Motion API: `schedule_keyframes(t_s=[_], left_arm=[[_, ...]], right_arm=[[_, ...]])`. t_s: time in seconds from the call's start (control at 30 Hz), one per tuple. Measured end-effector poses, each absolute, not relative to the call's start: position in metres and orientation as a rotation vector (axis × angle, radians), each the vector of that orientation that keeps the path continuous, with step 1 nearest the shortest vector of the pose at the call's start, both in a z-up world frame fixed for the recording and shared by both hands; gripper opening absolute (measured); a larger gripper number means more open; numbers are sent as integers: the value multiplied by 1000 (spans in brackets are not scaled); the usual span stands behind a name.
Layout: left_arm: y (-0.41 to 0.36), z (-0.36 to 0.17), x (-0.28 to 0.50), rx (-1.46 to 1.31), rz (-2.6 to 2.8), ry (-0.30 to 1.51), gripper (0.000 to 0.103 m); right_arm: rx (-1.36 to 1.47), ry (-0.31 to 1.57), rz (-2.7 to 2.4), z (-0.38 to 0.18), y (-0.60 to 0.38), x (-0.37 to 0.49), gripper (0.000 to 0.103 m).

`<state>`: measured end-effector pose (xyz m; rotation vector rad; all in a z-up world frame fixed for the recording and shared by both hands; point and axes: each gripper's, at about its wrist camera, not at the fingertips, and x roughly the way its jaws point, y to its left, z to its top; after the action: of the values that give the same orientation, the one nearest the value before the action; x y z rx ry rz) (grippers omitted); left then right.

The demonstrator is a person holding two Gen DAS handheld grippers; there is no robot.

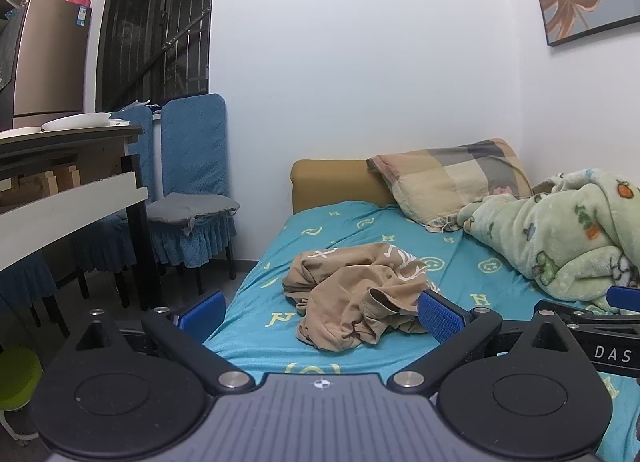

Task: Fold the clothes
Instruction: 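Move both grippers toward the crumpled tan T-shirt on the bed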

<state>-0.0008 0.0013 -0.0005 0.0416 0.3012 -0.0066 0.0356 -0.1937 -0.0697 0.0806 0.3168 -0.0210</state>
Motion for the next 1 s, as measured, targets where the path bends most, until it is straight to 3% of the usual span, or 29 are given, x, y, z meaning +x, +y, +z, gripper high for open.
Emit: schedule_keyframes(t_s=[1.0], left_arm=[[0, -6, 2, 33, -27, 320, 103]], right_arm=[[49, 293, -79, -63, -195, 28, 97]])
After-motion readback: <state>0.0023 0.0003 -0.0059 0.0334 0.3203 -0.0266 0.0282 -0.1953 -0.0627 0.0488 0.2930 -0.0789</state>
